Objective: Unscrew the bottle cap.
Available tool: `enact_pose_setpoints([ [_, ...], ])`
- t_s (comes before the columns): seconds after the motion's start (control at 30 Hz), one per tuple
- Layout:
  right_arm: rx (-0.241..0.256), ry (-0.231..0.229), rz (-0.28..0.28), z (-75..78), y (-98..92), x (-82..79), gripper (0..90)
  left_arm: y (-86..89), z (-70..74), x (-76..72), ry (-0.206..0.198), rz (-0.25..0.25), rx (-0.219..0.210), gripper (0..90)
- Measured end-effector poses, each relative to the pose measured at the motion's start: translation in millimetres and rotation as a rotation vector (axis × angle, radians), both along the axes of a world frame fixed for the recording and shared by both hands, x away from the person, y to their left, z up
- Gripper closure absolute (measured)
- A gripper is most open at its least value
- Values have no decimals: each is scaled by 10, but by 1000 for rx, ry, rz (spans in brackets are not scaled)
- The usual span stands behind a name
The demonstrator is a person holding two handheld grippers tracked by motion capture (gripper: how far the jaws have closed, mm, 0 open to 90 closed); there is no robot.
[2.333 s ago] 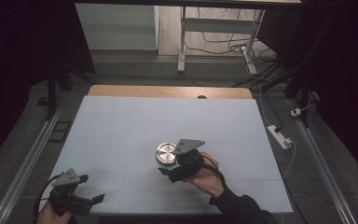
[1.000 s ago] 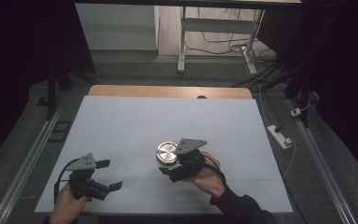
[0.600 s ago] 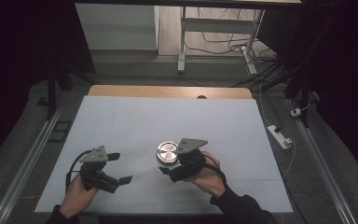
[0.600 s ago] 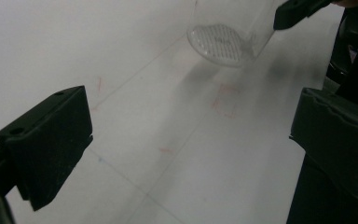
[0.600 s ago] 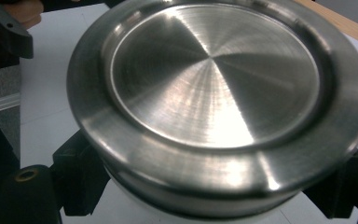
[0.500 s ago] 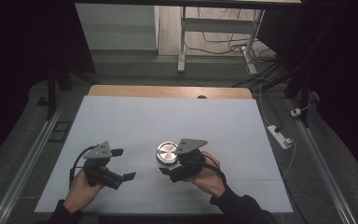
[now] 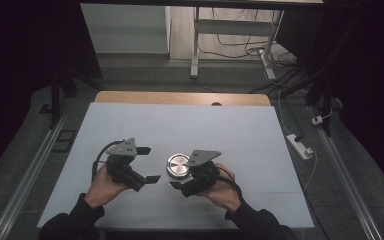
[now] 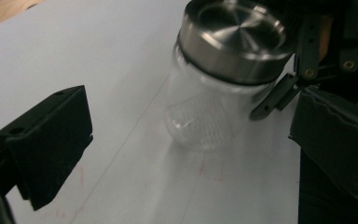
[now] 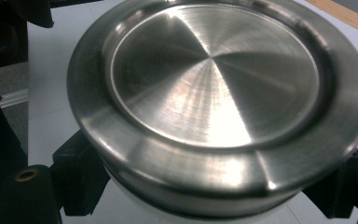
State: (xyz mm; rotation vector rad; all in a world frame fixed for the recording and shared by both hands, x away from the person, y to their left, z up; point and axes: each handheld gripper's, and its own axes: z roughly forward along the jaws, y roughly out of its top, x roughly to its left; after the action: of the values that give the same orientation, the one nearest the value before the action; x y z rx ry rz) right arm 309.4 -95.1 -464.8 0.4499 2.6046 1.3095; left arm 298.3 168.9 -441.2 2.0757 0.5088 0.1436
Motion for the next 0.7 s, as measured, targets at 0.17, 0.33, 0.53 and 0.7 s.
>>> enact_pose_setpoints([
  [0.17, 6, 8, 17, -4, 5, -11, 152, -125, 59, 62, -23, -109, 17, 0],
  [0.33, -4, 25, 88, -17, 20, -24, 152, -240, 35, 116, -42, -234, 52, 0],
  [0.53, -19, 37, 179, -34, 46, -53, 153, -352, 20, 162, -67, -377, 69, 34],
  [0.7, -26, 37, 216, -35, 58, -72, 153, -434, 28, 165, -80, -430, 79, 94],
])
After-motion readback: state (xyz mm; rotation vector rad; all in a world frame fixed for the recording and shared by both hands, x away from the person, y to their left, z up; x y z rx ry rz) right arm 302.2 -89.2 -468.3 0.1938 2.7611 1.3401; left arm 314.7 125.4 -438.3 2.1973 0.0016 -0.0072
